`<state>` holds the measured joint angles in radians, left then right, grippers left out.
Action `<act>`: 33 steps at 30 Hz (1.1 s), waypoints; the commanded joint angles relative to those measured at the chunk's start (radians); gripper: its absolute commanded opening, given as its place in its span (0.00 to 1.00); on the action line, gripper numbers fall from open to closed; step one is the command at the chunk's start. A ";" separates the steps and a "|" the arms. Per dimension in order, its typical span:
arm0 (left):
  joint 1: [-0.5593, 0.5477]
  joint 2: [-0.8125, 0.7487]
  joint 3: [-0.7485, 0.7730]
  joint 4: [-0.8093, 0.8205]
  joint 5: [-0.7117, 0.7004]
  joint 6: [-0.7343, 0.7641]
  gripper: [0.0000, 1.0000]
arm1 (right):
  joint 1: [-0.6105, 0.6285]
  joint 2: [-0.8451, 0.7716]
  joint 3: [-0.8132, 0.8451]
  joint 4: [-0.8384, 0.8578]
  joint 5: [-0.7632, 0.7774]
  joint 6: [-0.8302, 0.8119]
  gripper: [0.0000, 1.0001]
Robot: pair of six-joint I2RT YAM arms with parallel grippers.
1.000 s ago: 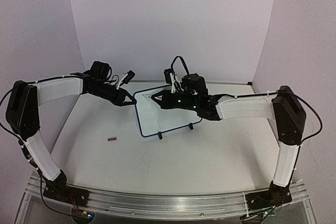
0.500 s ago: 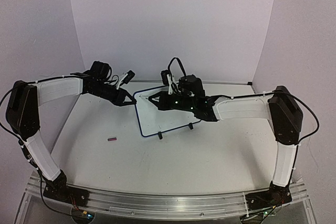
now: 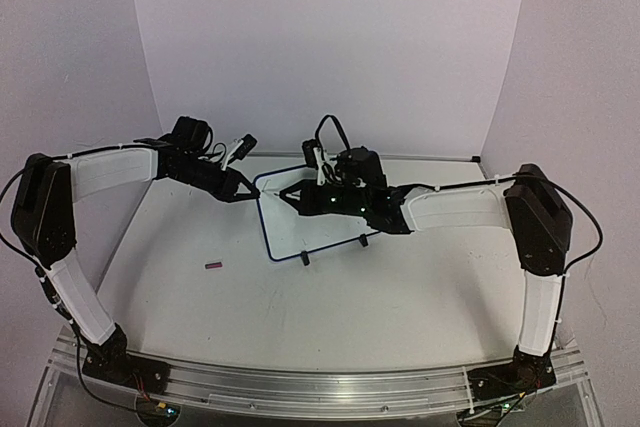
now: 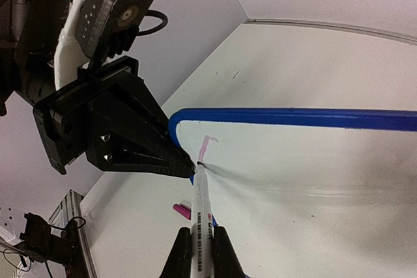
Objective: Write a sentence on the whiteboard
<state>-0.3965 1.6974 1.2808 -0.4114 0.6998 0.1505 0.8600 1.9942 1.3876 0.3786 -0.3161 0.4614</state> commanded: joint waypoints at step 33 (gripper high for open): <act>-0.013 -0.002 0.020 -0.040 -0.034 0.041 0.00 | -0.004 -0.052 -0.041 -0.060 0.089 -0.019 0.00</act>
<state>-0.3977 1.6974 1.2808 -0.4118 0.6964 0.1566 0.8646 1.9869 1.3617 0.3393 -0.3084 0.4561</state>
